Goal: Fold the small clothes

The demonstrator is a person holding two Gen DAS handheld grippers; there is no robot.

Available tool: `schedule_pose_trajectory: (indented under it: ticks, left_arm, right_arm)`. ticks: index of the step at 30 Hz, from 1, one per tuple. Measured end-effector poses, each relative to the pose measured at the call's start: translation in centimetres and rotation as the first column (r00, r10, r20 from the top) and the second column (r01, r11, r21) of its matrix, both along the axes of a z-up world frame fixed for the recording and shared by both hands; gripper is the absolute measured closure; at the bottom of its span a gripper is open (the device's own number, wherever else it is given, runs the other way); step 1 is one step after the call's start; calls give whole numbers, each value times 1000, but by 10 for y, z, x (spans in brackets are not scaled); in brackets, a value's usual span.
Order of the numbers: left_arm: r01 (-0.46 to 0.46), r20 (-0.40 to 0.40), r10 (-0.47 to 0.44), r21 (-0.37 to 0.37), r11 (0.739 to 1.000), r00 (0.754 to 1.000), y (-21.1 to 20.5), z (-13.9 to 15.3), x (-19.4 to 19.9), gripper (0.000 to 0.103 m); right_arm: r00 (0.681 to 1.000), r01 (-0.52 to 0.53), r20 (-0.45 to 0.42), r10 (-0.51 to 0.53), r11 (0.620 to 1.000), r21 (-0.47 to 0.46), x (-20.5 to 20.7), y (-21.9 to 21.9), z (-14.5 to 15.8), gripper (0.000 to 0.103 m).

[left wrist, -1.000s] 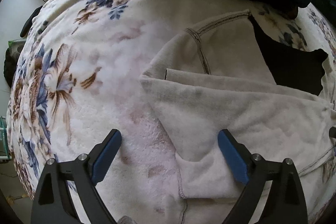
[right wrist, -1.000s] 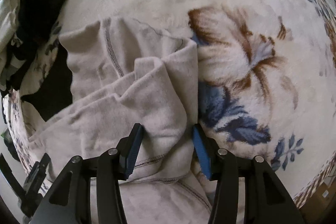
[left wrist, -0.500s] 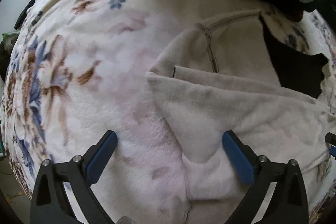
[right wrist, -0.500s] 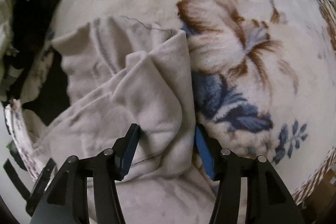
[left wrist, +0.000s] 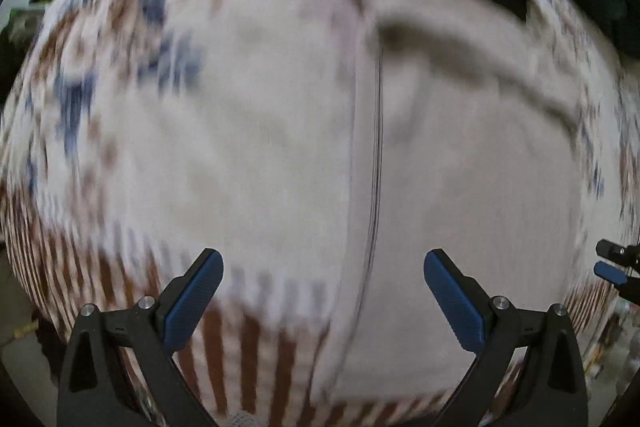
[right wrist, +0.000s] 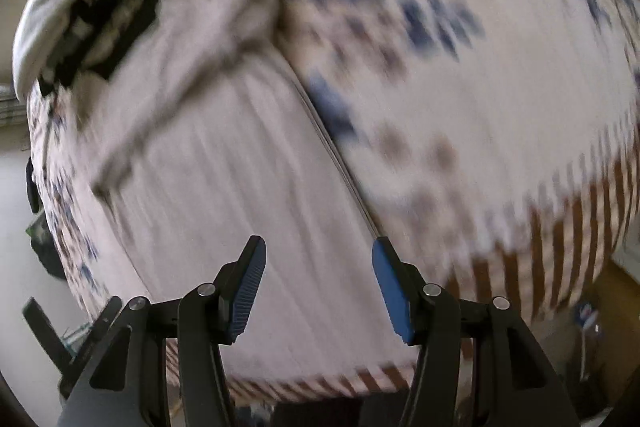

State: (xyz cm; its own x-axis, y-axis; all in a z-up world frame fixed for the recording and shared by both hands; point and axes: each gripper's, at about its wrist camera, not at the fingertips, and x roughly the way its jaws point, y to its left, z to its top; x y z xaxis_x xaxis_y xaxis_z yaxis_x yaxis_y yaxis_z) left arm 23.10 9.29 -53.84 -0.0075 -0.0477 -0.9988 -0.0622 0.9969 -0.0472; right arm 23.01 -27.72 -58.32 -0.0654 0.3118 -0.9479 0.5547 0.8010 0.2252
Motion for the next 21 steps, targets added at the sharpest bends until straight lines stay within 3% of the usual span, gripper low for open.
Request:
schedule_pose_trajectory:
  ticks: [7, 11, 14, 16, 18, 20, 21]
  left_arm:
    - [9, -94, -7, 17, 1000, 996, -11, -42, -77, 1]
    - [-1, -126, 4, 25, 1000, 992, -19, -57, -99, 1]
    - [-58, -133, 54, -27, 998, 990, -26, -61, -112, 7]
    - [-80, -121, 71, -68, 994, 990, -30, -62, -116, 28]
    - [-81, -91, 73, -90, 993, 993, -45, -58, -120, 74]
    - [-65, -63, 58, -109, 992, 996, -54, -49, -126, 94]
    - [-57, -46, 53, -107, 993, 998, -60, -45, -119, 97]
  right_arm:
    - [992, -2, -128, 7, 999, 41, -100, -6, -53, 45]
    - [990, 26, -141, -14, 996, 89, -130, -8, -76, 45]
    - [988, 78, -143, -58, 987, 138, -135, -10, -89, 45]
    - [989, 91, -130, -71, 983, 157, -145, -13, -90, 48]
    - [992, 98, -99, -83, 982, 163, -146, -14, -88, 64]
    - [993, 97, -89, -83, 980, 174, -149, -21, -84, 83]
    - [993, 95, -83, -81, 981, 170, -150, -27, -80, 91]
